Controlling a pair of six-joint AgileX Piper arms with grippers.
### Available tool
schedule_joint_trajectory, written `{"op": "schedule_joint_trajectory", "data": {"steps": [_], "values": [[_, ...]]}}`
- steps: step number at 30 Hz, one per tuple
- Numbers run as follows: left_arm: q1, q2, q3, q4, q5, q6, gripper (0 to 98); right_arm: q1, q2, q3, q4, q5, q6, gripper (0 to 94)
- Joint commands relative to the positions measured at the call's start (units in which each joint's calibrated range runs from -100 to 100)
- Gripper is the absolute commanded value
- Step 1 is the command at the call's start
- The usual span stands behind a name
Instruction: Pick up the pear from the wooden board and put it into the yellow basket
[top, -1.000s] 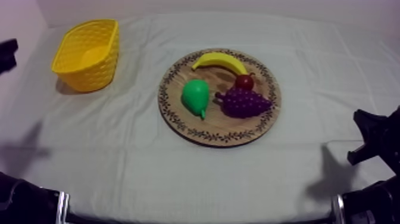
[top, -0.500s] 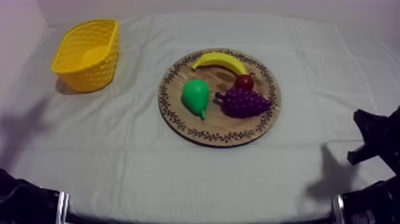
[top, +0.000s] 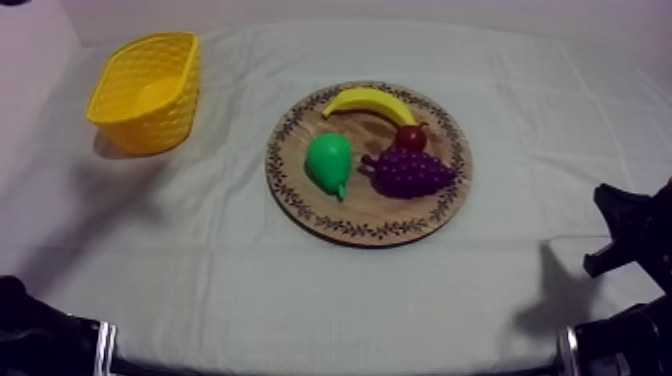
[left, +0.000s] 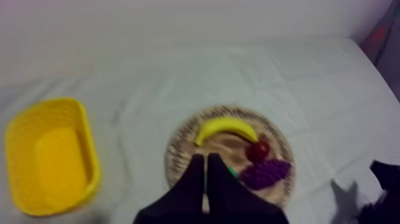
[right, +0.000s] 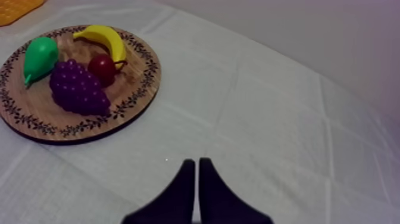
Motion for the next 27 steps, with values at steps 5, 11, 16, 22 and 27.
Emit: {"op": "schedule_joint_trajectory", "data": {"steps": [5, 11, 16, 22, 27], "values": [[7.3, 5.8, -0.1, -0.78, 3.1, 6.3, 2.6, 0.0, 0.0, 0.0, 0.0, 0.0, 0.0, 0.5], [9.6, 11.7, -1.5, -0.95, 6.1, 8.6, 4.3, 0.0, 0.0, 0.0, 0.0, 0.0, 0.0, 0.5], [10.4, 18.1, -4.8, -1.00, 10.0, 10.3, 5.6, 0.0, 0.0, 0.0, 0.0, 0.0, 0.0, 0.5], [10.6, 22.9, -7.9, -1.36, 12.7, 11.8, 28.2, 0.0, 0.0, 0.0, 0.0, 0.0, 0.0, 0.5], [9.2, 24.3, -8.7, -0.27, 13.9, 11.4, 68.0, 0.0, 0.0, 0.0, 0.0, 0.0, 0.0, 0.5]]}}
